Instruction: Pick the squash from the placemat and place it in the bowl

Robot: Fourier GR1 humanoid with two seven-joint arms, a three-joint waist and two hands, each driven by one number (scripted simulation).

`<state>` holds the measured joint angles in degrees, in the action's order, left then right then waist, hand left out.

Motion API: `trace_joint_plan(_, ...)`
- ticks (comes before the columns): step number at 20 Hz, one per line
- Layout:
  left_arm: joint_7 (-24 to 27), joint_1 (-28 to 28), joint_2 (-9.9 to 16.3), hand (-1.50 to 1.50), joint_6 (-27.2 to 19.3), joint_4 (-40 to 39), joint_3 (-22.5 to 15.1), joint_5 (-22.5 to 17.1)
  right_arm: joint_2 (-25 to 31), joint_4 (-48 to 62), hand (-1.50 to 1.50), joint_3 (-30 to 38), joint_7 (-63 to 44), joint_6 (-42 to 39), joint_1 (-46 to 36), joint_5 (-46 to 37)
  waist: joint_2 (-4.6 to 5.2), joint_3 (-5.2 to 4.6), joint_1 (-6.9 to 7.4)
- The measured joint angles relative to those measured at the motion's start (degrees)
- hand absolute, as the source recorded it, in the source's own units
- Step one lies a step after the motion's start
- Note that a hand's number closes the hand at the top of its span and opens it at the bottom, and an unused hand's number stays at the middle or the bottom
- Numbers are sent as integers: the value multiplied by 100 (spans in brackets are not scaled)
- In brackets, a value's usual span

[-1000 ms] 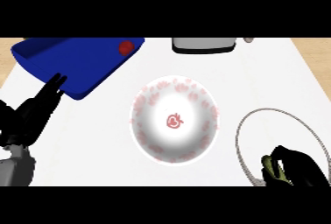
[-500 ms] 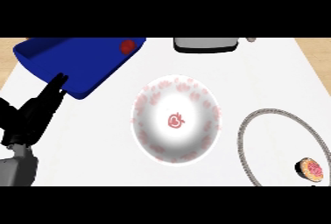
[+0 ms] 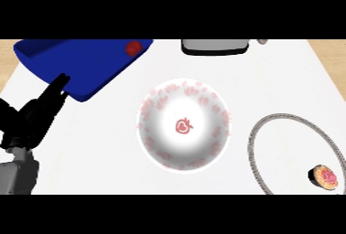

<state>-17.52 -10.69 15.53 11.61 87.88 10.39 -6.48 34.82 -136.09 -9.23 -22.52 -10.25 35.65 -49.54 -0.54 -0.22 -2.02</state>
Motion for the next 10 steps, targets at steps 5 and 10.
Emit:
trace_joint_plan(5, 11, 0, -49, 0, -5, 32, -58, 36, -137, -38, 150, -320, -386, -188, -653, 11, 8, -9, 62)
trace_joint_plan(10, -70, -48, -77, 0, 11, 87, -151, 70, -634, -21, 150, -846, -1004, -410, -1497, 36, 22, -17, 151)
